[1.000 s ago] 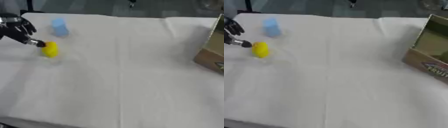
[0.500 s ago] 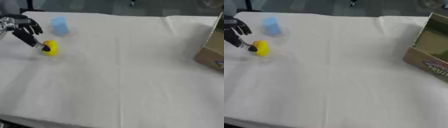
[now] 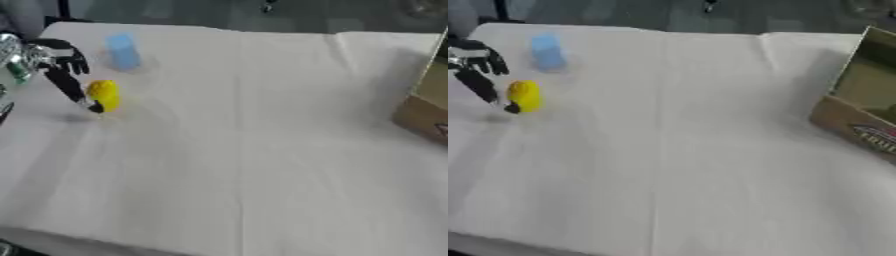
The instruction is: Pick up the objects with one hand, pass them to the other hand, and then place them into the box on the other side of the table.
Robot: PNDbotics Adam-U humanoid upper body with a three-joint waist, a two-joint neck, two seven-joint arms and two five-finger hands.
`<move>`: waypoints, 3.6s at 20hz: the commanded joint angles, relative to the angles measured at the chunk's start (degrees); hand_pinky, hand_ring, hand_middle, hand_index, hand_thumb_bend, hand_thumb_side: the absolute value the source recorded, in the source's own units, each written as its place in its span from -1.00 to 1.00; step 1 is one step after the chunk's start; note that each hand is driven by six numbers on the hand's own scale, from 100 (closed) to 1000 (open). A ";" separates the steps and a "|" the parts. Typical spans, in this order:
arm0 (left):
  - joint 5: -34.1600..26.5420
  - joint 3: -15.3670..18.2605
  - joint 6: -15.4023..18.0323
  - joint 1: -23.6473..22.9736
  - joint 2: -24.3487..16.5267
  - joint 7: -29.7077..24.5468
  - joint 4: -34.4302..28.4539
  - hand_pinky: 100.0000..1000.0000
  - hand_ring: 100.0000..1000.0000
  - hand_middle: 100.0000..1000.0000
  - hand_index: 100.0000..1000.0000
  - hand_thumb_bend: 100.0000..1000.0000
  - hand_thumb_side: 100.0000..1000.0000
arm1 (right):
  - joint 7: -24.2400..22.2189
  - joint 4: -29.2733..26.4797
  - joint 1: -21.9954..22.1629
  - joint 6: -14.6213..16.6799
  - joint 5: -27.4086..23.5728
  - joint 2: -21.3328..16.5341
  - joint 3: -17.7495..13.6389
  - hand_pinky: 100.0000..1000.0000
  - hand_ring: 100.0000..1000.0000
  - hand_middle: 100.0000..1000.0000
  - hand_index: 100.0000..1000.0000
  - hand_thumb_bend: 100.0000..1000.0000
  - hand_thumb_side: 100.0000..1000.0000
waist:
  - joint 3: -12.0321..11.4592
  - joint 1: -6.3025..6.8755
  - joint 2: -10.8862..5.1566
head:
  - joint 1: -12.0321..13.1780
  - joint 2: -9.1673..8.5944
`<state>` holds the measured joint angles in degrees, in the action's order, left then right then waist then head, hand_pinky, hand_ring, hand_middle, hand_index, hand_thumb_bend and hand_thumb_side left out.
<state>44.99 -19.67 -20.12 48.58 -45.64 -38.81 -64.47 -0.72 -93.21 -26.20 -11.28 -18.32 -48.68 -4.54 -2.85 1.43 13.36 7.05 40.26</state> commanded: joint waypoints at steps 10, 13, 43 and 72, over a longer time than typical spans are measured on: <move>1.79 0.99 -0.88 1.50 -0.06 1.31 3.72 0.58 0.58 0.37 0.46 0.08 -0.59 | -0.59 0.32 -0.32 -0.06 0.83 -0.94 -0.49 0.93 0.47 0.64 0.82 -1.00 -0.25 | 0.00 0.42 -0.59 | 1.16 0.26; 2.05 1.08 -0.93 1.40 -0.03 1.12 4.11 0.58 0.58 0.38 0.45 0.00 -0.66 | -0.79 0.53 -0.23 0.04 0.89 -0.88 -0.58 0.93 0.47 0.64 0.82 -1.00 -0.25 | 0.03 0.40 -0.55 | 1.28 0.27; -4.22 3.10 -3.33 1.05 1.04 7.15 0.46 0.42 0.39 0.13 0.14 -0.80 -0.91 | -2.01 1.56 -0.08 0.68 1.24 -0.58 -0.93 0.94 0.48 0.66 0.83 -1.00 -0.23 | 0.15 0.39 -0.24 | 1.66 0.59; -24.57 8.55 -11.01 -11.38 -4.90 24.38 -37.67 0.27 0.12 -0.08 -0.04 -1.00 -0.85 | -1.33 0.94 0.22 1.06 0.72 -0.85 -1.62 0.94 0.49 0.66 0.83 -1.00 -0.24 | -0.08 -0.27 -0.19 | -3.15 -1.60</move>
<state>20.80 -11.56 -31.24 36.63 -48.06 -15.05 -100.37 -2.25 -91.16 -25.40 -10.31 -17.44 -47.64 -5.28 -2.95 1.41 13.36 4.00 39.59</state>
